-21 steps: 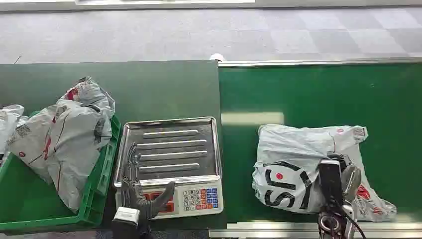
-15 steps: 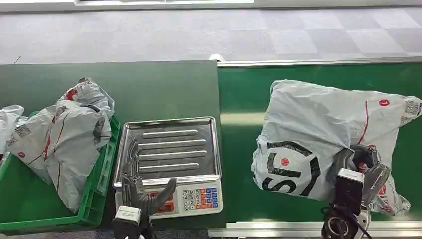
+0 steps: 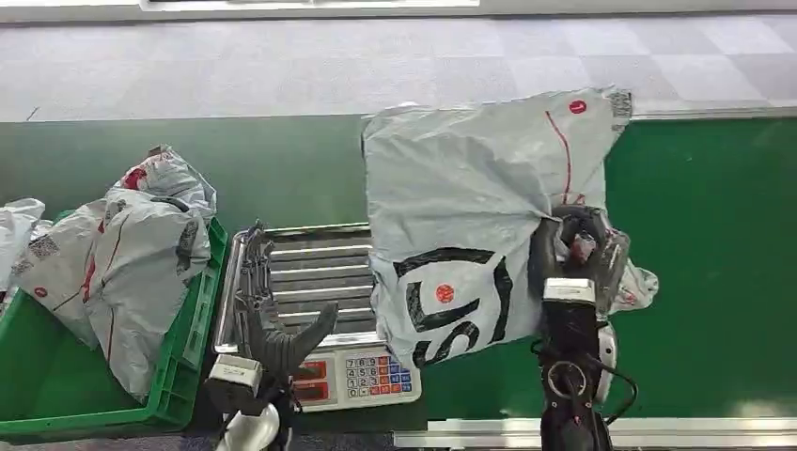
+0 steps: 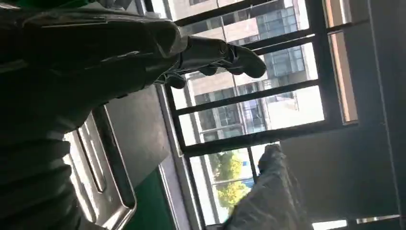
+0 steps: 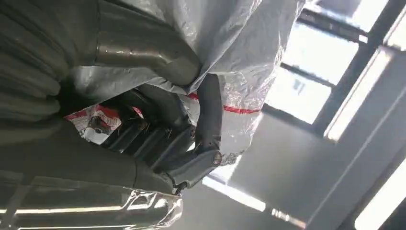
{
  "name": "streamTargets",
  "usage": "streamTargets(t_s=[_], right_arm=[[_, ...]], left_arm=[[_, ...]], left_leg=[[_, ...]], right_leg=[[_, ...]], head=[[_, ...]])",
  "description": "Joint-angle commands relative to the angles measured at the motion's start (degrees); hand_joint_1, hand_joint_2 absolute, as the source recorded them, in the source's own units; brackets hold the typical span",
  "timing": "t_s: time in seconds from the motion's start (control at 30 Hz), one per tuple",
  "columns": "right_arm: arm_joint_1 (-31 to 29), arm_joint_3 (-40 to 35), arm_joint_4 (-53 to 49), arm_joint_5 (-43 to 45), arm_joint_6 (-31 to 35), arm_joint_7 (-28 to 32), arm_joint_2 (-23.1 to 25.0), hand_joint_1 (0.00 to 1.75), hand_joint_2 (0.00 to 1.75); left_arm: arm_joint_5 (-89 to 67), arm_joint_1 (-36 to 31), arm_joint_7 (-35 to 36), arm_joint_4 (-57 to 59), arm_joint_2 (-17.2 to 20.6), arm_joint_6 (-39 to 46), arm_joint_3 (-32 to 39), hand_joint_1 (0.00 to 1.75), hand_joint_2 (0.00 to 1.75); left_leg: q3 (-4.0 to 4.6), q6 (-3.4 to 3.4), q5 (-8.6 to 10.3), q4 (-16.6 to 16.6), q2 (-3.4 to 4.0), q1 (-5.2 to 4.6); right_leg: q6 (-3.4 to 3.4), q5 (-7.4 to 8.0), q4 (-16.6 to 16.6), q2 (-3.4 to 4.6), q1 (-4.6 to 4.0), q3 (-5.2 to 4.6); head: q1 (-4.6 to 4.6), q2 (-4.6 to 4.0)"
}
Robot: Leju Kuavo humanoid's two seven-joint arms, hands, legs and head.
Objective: Moved the parcel from conveyor to table for the left to box.
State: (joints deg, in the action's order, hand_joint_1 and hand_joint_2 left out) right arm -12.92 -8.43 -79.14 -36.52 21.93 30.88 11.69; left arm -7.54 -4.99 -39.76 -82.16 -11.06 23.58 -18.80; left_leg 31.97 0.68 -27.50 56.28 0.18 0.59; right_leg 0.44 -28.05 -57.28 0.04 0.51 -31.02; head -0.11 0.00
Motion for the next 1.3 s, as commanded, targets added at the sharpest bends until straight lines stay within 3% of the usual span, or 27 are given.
streamTargets(t_s=[0.03, 0.33, 0.47, 0.7, 0.73, 0.77, 0.8, 1.07, 1.3], right_arm=[[-13.54, -10.70, 29.89, -3.32, -2.50, -0.43, 4.04, 1.71, 1.75], [-16.09, -19.47, 34.18, -6.79, -6.51, -2.39, 6.02, 1.71, 1.75], [-16.87, -20.35, 34.54, -6.42, -6.97, -2.45, 6.53, 1.75, 1.75], [-17.72, -21.21, 34.80, -6.15, -8.10, -2.81, 7.05, 1.64, 1.75], [-17.89, -21.29, 35.13, -6.07, -8.35, -3.11, 7.08, 0.70, 1.75], [-18.03, -21.31, 35.48, -6.02, -8.51, -3.52, 7.09, 0.70, 1.75], [-18.46, -21.21, 36.74, -6.00, -8.61, -5.62, 7.21, 0.00, 1.75], [-17.99, -19.52, 37.56, -3.39, -9.25, -6.39, 6.74, 0.00, 1.75], [-16.99, -17.27, 36.37, -0.80, -9.22, -5.71, 5.67, 0.00, 1.75]], left_arm=[[2.28, -1.35, -0.24, -3.39, 2.93, 0.55, 5.13, 0.00, 1.75], [0.44, 0.42, -0.24, -13.36, 2.38, 4.57, 11.80, 0.00, 1.75], [0.33, 0.80, -0.24, -15.96, 2.95, 5.52, 13.41, 0.00, 1.75], [0.18, 0.56, -0.24, -15.51, 2.73, 5.31, 13.64, 0.00, 1.75], [-0.24, 0.58, -0.24, -15.21, 2.67, 5.38, 13.61, 0.00, 1.75], [-0.57, 0.56, -0.24, -14.93, 2.60, 5.51, 13.57, 0.00, 1.75], [-1.02, 0.94, -0.24, -14.79, 1.84, 5.15, 13.96, 0.00, 1.75], [-2.70, 1.48, 0.66, -15.35, 0.59, 3.27, 15.41, 0.00, 1.75], [-6.11, 0.69, 4.78, -11.27, 1.80, -0.43, 14.26, 0.00, 1.75]], left_leg=[[-0.08, 0.02, 0.01, -0.04, 0.28, 0.02], [0.09, 0.01, 0.02, 0.01, 0.13, 0.05], [0.12, 0.00, 0.05, -0.02, 0.20, 0.04], [0.11, 0.00, 0.07, -0.04, 0.01, 0.02], [0.11, 0.00, 0.06, -0.02, -0.03, 0.01], [0.09, -0.01, 0.09, -0.06, 0.01, 0.02], [0.08, 0.00, 0.07, -0.05, -0.01, 0.02], [0.08, -0.01, 0.09, -0.07, -0.04, 0.02], [0.06, -0.03, 0.16, -0.15, -0.14, 0.03]], right_leg=[[-0.04, 0.08, 0.02, 0.28, -0.02, -0.03], [-0.02, 0.03, -0.03, 0.15, -0.05, -0.13], [-0.04, 0.08, -0.03, 0.23, -0.04, -0.19], [-0.03, 0.04, -0.01, 0.06, -0.02, -0.14], [-0.02, 0.02, -0.03, 0.02, -0.01, -0.13], [-0.03, 0.06, 0.03, 0.06, -0.02, -0.12], [-0.02, 0.04, 0.02, 0.04, -0.02, -0.10], [-0.03, 0.06, 0.05, 0.02, -0.02, -0.10], [-0.02, 0.10, 0.15, -0.08, -0.03, -0.04]], head=[[-0.02, 0.00], [0.00, 0.00], [-0.02, 0.00], [-0.02, 0.00], [0.00, 0.00], [0.00, 0.00], [-0.02, 0.00], [0.00, 0.00], [-0.02, 0.00]])
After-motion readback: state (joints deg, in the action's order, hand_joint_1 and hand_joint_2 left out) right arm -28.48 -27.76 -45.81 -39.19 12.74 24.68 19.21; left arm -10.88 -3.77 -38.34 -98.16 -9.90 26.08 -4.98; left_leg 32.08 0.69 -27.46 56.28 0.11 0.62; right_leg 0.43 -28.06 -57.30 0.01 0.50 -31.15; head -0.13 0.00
